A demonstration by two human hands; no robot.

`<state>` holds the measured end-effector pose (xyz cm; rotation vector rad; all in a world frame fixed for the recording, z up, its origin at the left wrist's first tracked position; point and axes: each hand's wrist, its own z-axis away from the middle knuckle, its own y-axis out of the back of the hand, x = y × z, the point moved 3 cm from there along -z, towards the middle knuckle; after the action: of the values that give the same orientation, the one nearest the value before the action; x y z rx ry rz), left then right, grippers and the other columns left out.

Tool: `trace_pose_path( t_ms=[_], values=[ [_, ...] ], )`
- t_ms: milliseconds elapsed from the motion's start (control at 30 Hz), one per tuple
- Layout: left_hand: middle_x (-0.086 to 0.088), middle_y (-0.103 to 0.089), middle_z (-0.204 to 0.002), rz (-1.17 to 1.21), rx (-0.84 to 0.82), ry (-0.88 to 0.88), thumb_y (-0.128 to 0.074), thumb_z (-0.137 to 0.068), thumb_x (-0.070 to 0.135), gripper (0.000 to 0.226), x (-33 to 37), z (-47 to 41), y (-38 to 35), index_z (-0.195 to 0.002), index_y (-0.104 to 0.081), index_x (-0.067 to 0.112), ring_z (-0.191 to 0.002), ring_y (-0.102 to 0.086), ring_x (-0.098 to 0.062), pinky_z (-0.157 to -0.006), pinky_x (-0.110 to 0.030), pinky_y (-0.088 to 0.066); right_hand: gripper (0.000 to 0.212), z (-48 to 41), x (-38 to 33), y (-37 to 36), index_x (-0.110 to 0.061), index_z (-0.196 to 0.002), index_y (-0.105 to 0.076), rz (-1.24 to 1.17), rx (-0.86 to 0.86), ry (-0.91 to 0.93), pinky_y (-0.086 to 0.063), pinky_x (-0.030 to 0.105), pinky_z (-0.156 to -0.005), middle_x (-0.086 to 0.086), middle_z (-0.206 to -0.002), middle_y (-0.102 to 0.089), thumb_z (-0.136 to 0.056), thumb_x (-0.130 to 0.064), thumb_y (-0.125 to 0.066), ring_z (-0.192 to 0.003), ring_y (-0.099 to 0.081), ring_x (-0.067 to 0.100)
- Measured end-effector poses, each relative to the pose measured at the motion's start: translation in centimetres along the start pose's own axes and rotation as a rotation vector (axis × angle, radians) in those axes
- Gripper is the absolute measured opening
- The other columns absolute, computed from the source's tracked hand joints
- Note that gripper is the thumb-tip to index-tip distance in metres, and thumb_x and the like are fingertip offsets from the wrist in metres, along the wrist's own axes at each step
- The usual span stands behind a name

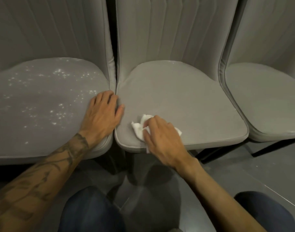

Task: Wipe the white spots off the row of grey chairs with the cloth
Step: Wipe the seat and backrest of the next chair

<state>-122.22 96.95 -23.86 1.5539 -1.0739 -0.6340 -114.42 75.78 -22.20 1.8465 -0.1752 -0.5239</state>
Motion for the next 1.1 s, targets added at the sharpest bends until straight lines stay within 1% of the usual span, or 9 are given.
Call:
trace_pose_path(
  t_ms=[167,333,400,567,633,733,833,900,1100],
  values=[
    [-0.013,-0.056,-0.13,-0.015,0.02,-0.002,-0.036,-0.105,0.042,0.042,-0.1,0.0,-0.3,-0.119,-0.059,0.01,-0.119,-0.053,-0.033,-0.103,-0.048,-0.04,0.013,3.4,4.8,2.2,-0.013,-0.104,-0.054,0.046,0.16,-0.326,-0.04,0.045,-0.073,0.006,-0.097,-0.053,-0.104,-0.023,-0.046,-0.081,-0.05,0.03],
    [-0.014,-0.056,-0.129,-0.003,0.037,-0.011,-0.037,-0.105,0.04,0.04,0.0,0.0,-0.1,-0.118,-0.06,0.009,-0.117,-0.053,-0.033,-0.102,-0.048,-0.042,0.012,1.0,-3.5,-1.4,-0.016,-0.101,-0.053,-0.005,0.107,-0.085,-0.041,0.045,-0.072,0.003,-0.094,-0.051,-0.102,-0.023,-0.043,-0.079,-0.045,0.023],
    [-0.014,-0.056,-0.129,0.005,0.037,-0.017,-0.037,-0.105,0.039,0.04,0.0,0.0,-0.1,-0.118,-0.06,0.009,-0.117,-0.053,-0.033,-0.102,-0.048,-0.041,0.011,1.1,-2.5,-0.9,-0.016,-0.103,-0.052,-0.055,0.091,-0.053,-0.042,0.045,-0.073,0.002,-0.096,-0.051,-0.103,-0.024,-0.045,-0.08,-0.046,0.023],
    [-0.013,-0.056,-0.128,0.008,0.064,-0.025,-0.036,-0.107,0.04,0.04,-0.2,0.0,-0.2,-0.117,-0.059,0.009,-0.114,-0.052,-0.032,-0.1,-0.049,-0.041,0.018,4.1,7.2,2.7,-0.02,-0.097,-0.049,-0.082,0.183,-0.385,-0.042,0.043,-0.077,0.0,-0.096,-0.05,-0.103,-0.035,-0.043,-0.083,-0.051,0.027],
    [-0.013,-0.055,-0.128,0.005,0.07,-0.028,-0.037,-0.107,0.039,0.038,-0.2,0.0,-0.2,-0.116,-0.059,0.01,-0.114,-0.052,-0.032,-0.1,-0.048,-0.041,0.016,4.5,7.1,2.7,-0.017,-0.093,-0.047,-0.049,0.231,-0.441,-0.037,0.039,-0.074,0.0,-0.094,-0.047,-0.104,-0.029,-0.044,-0.08,-0.049,0.026],
    [-0.013,-0.056,-0.127,-0.003,0.098,-0.033,-0.041,-0.106,0.035,0.033,-0.2,0.0,-0.3,-0.115,-0.06,0.01,-0.112,-0.052,-0.032,-0.098,-0.047,-0.04,0.012,3.2,0.7,0.4,-0.016,-0.103,-0.053,-0.077,0.256,-0.34,-0.036,0.04,-0.073,0.002,-0.097,-0.05,-0.104,-0.021,-0.042,-0.081,-0.047,0.025],
    [-0.013,-0.057,-0.127,0.007,0.088,-0.022,-0.04,-0.105,0.034,0.032,-0.2,-0.1,-0.4,-0.115,-0.06,0.01,-0.113,-0.053,-0.031,-0.098,-0.046,-0.04,0.013,1.2,-5.9,-2.5,-0.018,-0.104,-0.053,-0.122,0.121,-0.143,-0.041,0.042,-0.076,0.0,-0.098,-0.049,-0.104,-0.024,-0.041,-0.082,-0.044,0.019],
    [-0.013,-0.057,-0.127,0.01,0.082,-0.016,-0.039,-0.106,0.034,0.033,-0.3,-0.1,-0.5,-0.115,-0.06,0.01,-0.113,-0.053,-0.03,-0.098,-0.046,-0.041,0.009,0.9,-6.1,-2.5,-0.019,-0.102,-0.05,-0.144,0.075,-0.06,-0.042,0.04,-0.075,-0.002,-0.097,-0.048,-0.104,-0.024,-0.044,-0.08,-0.042,0.016],
    [-0.011,-0.058,-0.125,-0.012,0.112,-0.01,-0.047,-0.106,0.029,0.023,-0.3,-0.1,-0.2,-0.112,-0.061,0.011,-0.112,-0.053,-0.029,-0.096,-0.044,-0.039,0.01,1.5,-2.5,-1.1,-0.017,-0.101,-0.053,-0.077,0.131,-0.182,-0.044,0.046,-0.074,0.003,-0.096,-0.051,-0.102,-0.026,-0.048,-0.08,-0.049,0.024]
  ],
)
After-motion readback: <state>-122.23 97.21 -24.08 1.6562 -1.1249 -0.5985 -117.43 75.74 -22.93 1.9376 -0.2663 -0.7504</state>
